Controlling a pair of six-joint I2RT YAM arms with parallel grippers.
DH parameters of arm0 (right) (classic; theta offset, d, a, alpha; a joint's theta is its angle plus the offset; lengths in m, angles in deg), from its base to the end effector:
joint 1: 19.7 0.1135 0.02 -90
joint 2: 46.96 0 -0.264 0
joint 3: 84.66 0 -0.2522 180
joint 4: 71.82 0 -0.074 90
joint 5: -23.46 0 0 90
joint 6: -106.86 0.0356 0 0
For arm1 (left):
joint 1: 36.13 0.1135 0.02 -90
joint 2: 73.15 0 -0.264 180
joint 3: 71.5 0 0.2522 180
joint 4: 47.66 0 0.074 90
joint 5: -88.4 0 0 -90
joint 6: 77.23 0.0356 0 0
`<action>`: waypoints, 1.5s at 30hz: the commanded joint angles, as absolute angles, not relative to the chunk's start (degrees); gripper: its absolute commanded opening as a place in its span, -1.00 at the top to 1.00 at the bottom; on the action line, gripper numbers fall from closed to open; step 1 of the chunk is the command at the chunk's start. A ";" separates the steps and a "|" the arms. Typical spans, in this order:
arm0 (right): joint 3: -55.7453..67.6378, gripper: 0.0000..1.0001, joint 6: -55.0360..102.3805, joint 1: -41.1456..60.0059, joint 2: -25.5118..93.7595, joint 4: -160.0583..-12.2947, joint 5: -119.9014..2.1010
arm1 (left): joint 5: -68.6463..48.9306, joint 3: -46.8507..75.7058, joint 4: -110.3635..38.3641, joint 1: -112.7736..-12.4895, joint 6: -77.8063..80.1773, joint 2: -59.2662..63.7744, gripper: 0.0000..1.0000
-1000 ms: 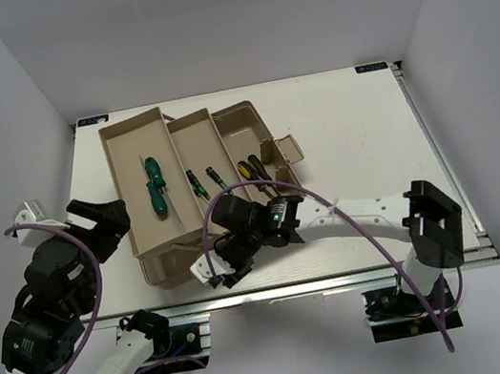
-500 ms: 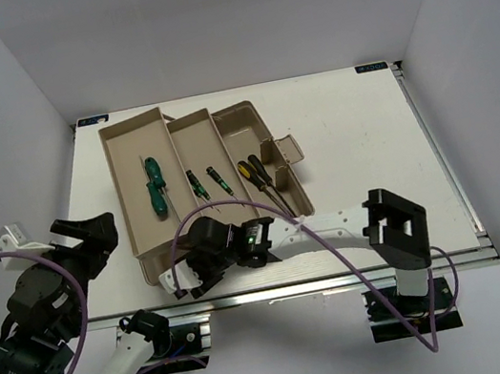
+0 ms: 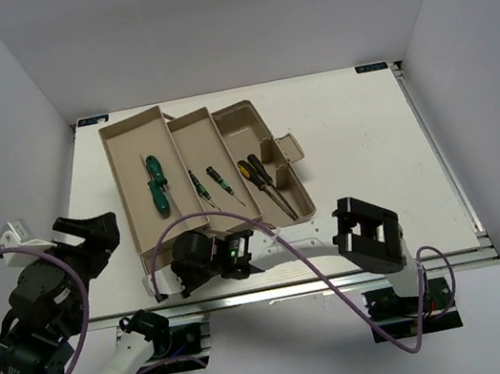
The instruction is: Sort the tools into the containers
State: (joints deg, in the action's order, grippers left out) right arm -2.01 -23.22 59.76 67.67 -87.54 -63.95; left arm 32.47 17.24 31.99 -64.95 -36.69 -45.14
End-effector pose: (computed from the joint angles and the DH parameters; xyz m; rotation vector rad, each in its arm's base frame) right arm 0.0831 0.4552 0.2189 -1.8968 1.0743 0.4452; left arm 0.0167 0.0136 0.4239 -0.7169 1.7168 -0.3876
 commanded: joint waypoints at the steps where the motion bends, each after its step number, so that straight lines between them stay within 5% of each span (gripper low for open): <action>1: -0.08 1.00 -22.87 58.44 60.81 -86.20 -63.73 | 31.28 14.60 32.99 -64.70 -39.60 -43.10 -0.78; 10: 9.85 1.00 -11.01 49.39 41.83 -81.20 -55.38 | 33.82 6.77 31.50 -64.70 -45.32 -42.48 -0.57; 15: 18.11 1.00 -8.72 45.70 34.97 -74.70 -52.39 | 33.74 -2.97 30.44 -64.70 -50.25 -42.30 -0.03; 22: 21.64 1.00 -7.05 45.78 33.20 -73.10 -49.93 | 27.16 -15.62 22.04 -64.70 -51.22 -38.62 0.36; 27: 21.55 1.00 -5.64 45.78 32.85 -72.31 -49.23 | 17.50 -28.36 6.03 -64.61 -50.96 -33.01 0.27; 34: 21.90 1.00 -4.41 46.04 31.35 -71.17 -48.17 | 6.25 -31.11 -13.91 -59.52 -45.08 -17.19 0.22; 45: 21.29 1.00 -7.13 46.75 33.20 -75.64 -46.33 | -24.42 -37.78 -53.88 -46.77 -48.48 -14.27 0.11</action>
State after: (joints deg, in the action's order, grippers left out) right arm 24.48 -7.37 45.05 35.37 -84.08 -51.12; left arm -5.85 -37.10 -30.21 -46.66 -44.49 -14.26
